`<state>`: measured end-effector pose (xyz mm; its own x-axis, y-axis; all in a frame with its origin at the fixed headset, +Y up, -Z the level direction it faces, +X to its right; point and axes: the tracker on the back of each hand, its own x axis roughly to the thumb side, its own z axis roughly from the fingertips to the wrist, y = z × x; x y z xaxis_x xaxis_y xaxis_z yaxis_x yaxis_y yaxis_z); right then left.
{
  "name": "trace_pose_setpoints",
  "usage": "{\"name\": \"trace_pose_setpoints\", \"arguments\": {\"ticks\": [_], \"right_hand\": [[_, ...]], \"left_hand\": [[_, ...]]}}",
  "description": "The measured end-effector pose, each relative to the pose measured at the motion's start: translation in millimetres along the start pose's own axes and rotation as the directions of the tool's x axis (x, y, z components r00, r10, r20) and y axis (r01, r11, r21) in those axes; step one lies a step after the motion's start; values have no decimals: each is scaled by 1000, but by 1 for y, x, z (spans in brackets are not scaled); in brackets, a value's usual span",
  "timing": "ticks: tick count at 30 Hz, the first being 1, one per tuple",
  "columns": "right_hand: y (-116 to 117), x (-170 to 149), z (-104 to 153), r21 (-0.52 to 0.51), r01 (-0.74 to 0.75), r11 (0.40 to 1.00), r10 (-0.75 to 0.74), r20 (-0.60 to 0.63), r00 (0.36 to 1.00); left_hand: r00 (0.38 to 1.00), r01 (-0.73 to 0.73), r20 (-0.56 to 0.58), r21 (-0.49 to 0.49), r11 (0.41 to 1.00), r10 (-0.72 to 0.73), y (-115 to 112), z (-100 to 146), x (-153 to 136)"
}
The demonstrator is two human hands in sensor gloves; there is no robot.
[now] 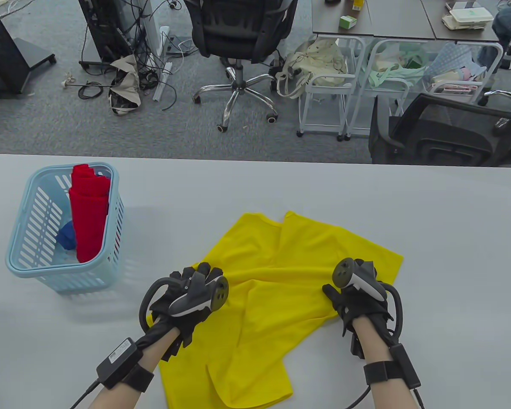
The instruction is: Roll t-shirt into tight roll
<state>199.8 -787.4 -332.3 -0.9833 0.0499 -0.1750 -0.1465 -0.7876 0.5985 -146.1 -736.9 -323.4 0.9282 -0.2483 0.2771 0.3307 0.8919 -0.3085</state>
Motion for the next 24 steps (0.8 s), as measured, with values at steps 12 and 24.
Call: {"name": "trace_pose_setpoints", "arguments": {"ticks": [12,24], "right_hand": [[-7,-11,-2,14,133,991,-134,120,984],[-16,19,25,-104,-3,995,12,86,996]], "left_hand": [[960,42,-261,-237,971,-105,-6,-77,-26],[898,-243,-421,-220,945,133,6,-109,-42]]}}
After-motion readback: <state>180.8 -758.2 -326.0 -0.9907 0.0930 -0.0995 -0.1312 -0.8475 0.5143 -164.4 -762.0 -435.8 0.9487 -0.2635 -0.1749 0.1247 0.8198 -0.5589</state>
